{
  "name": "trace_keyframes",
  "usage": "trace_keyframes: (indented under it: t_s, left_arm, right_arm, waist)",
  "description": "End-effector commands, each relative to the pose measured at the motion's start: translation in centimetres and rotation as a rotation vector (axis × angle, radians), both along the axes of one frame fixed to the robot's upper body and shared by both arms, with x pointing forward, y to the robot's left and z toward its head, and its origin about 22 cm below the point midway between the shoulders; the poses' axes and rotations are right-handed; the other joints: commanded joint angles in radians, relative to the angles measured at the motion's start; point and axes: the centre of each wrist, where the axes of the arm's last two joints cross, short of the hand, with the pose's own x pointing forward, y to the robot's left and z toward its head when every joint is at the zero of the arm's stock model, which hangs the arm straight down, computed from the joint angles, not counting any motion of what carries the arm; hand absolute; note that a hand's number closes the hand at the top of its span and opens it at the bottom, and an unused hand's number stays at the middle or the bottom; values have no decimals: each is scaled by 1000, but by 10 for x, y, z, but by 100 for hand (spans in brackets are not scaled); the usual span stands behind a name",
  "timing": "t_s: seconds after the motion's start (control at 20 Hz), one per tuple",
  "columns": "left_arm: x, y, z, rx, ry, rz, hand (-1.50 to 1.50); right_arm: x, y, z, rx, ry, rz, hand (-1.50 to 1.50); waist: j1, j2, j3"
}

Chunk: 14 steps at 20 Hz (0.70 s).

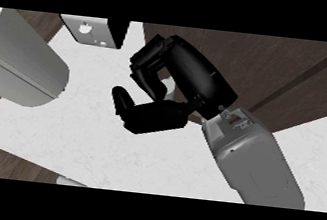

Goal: Pick up the wine, place it into the cabinet and close the cabinet

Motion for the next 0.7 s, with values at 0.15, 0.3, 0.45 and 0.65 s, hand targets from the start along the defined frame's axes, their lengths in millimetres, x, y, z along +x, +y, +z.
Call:
trace_keyframes:
  t_s: [0.15,0.3,0.45,0.65]
  left_arm:
    - [7,-3,0,0,-14,-13,150]
    - [11,-3,3,0,-19,-15,150]
    - [7,-3,-3,-11,-2,-2,150]
    - [8,-2,-3,-15,-3,6,150]
  right_arm:
    - [50,14,22,48,71,-82,150]
    - [60,13,25,98,125,-107,150]
    - [69,6,21,138,183,-137,150]
    - [81,-11,7,126,244,-201,150]
  waist:
    - [2,19,4]
    - [7,20,5]
    - [-8,13,6]
    - [-26,18,7]
